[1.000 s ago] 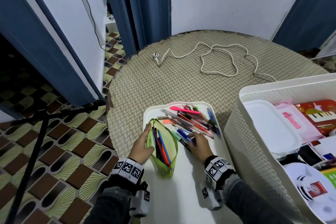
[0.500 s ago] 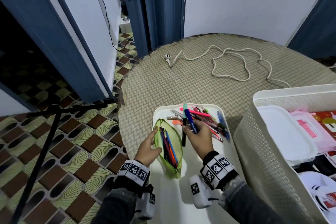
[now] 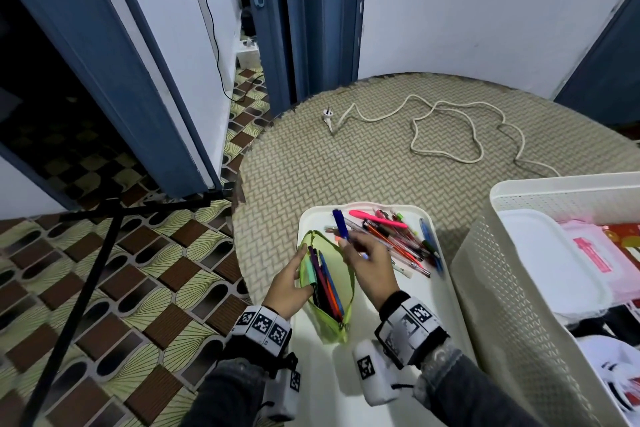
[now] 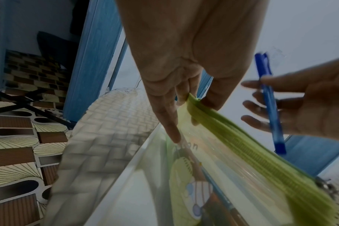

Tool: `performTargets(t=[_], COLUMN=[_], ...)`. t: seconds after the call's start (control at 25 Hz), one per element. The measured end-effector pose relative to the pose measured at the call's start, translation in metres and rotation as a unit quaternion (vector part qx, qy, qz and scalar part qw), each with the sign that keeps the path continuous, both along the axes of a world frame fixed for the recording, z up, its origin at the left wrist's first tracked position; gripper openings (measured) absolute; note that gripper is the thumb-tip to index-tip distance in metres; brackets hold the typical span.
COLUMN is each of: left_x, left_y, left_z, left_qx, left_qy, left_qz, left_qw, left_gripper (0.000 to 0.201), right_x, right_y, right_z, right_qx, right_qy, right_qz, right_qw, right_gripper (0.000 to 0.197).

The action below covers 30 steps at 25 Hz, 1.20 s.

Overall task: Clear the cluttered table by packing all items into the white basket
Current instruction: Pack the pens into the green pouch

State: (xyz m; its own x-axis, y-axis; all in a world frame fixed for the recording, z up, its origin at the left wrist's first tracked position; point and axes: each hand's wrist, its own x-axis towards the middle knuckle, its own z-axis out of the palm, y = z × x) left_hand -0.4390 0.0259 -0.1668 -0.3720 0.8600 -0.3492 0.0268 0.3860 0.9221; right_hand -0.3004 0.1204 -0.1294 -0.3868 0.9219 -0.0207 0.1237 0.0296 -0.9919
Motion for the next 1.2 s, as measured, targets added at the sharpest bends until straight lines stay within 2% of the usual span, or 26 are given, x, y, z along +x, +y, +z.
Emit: performTargets(t=[0.08, 0.16, 0.28, 0.36, 0.44, 0.56, 0.68, 0.76, 0.84, 0.96, 1.08, 1.2], left_x=[0.000, -0.001, -0.002, -0.001, -0.002, -0.007, -0.012, -0.012, -0.012, -0.013, -0.013, -0.009], left_y=[0.001, 0.001, 0.003, 0.004, 0.004, 0.004, 0.007, 0.009, 0.011, 0.014, 0.017, 0.022], left_z=[-0.001, -0.003, -0.005, -0.005, -0.006, -0.009, -0.008, -0.007, -0.007, -0.009, -0.008, -0.001], left_qx=[-0.002, -0.007, -0.013, -0.007, 0.001, 0.007, 0.005, 0.008, 0.013, 0.014, 0.013, 0.011], left_qy=[0.006, 0.002, -0.008, -0.008, -0.019, -0.027, -0.011, -0.005, -0.003, -0.007, -0.018, -0.009], left_qz=[-0.008, -0.006, -0.010, -0.014, -0.003, 0.006, -0.001, -0.001, 0.002, 0.001, 0.008, 0.018], left_qw=[1.000, 1.000, 1.000, 1.000, 1.000, 1.000, 1.000, 1.000, 1.000, 1.000, 1.000, 1.000], left_gripper=[0.083, 0.084, 0.087, 0.088, 0.088, 0.089, 0.086, 0.086, 0.089, 0.089, 0.090, 0.085], right_x=[-0.007, -0.012, -0.011, -0.007, -0.003, 0.013, 0.035, 0.047, 0.055, 0.055, 0.041, 0.020], right_y=[0.004, 0.002, -0.005, -0.006, -0.002, 0.020, 0.038, 0.038, 0.033, 0.029, 0.028, 0.027], right_z=[0.009, 0.008, -0.008, -0.015, -0.012, -0.019, -0.045, -0.060, -0.068, -0.065, -0.038, 0.001], right_qx=[0.004, 0.000, -0.021, 0.042, 0.114, 0.135, 0.092, 0.064, 0.041, 0.028, 0.023, 0.054], right_qy=[0.029, -0.015, -0.175, -0.277, -0.253, -0.196, -0.284, -0.384, -0.433, -0.383, -0.205, -0.010], right_qz=[-0.007, 0.009, 0.098, 0.154, 0.101, -0.032, -0.037, 0.010, 0.034, 0.022, -0.061, -0.086], right_qw=[1.000, 1.000, 0.979, 0.948, 0.955, 0.971, 0.954, 0.921, 0.900, 0.923, 0.977, 0.995], right_gripper=[0.016, 0.014, 0.023, 0.030, 0.022, 0.012, 0.013, 0.019, 0.026, 0.029, 0.042, 0.065])
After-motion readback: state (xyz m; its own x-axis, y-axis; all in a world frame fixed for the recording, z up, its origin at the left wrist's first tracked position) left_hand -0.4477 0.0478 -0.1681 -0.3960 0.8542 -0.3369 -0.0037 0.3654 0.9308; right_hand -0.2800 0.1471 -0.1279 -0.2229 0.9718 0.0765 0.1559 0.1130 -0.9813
